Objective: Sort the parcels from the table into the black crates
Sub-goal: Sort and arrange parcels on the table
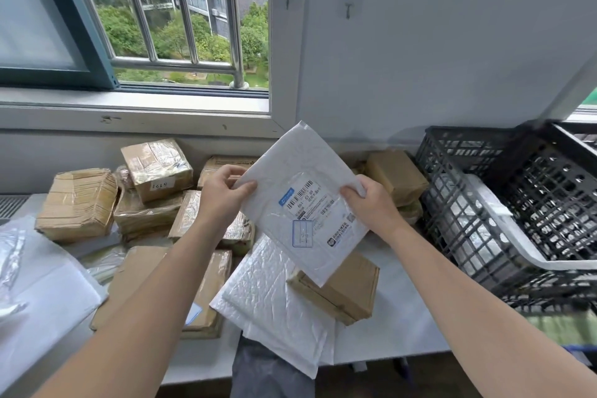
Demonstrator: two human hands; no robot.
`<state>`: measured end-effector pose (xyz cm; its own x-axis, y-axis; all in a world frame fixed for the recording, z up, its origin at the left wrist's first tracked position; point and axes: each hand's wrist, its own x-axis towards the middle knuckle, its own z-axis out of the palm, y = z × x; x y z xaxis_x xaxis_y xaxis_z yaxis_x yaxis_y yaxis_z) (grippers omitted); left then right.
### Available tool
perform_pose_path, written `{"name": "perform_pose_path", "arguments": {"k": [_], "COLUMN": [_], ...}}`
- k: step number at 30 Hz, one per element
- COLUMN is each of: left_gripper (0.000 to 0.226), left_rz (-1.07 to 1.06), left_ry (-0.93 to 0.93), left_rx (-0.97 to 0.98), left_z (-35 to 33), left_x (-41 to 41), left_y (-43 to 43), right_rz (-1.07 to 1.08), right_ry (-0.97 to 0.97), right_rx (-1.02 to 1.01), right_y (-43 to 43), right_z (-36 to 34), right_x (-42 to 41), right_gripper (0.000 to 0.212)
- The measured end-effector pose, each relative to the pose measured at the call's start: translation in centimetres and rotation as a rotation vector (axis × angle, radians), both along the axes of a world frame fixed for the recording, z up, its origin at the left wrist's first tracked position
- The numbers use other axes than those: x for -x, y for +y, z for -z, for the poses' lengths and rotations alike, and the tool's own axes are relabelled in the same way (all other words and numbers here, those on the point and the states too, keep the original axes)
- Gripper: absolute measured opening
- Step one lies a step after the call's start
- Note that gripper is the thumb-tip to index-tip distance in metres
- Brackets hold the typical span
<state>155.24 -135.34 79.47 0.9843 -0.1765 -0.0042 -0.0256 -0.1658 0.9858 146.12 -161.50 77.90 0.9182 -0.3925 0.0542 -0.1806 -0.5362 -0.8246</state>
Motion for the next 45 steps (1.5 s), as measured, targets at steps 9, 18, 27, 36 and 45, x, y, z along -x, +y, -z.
{"name": "perform_pose_path", "arguments": {"k": [9,18,27,36,45], "left_gripper": [0.055,0.051,0.054,0.05,0.045], "left_rz": [-0.138,0.026,0.092,0.12,0.134], "left_ry": [0.212,0.019,-0.088,-0.21,-0.223], "left_rx": [0.424,0.206,0.172,0.293,0.353], "left_z": [-1.4,-0.5,-4.7,-8.6,-10.0], "left_x": [0.8,3.4,4.9,6.9,7.7], "left_y": [-1.1,-2.3,0.3,1.5,1.7], "right_rz": [0.099,0.045,-0.007,-0.01,0.028], "right_ry": [-0.177,-0.256,-0.242,-0.393,-0.441], "right_rx": [-0.17,-0.268,-0.305,-0.354,-0.313], "right_y": [0.7,1.7,2.3,3.9,5.0], "right_z": [-0.5,-2.2,-5.6,-9.2,-10.8], "right_x": [-0.1,0.6,3.2,4.7,5.6], "right_gripper": [0.016,0.014,0.024,0.019,0.03]}}
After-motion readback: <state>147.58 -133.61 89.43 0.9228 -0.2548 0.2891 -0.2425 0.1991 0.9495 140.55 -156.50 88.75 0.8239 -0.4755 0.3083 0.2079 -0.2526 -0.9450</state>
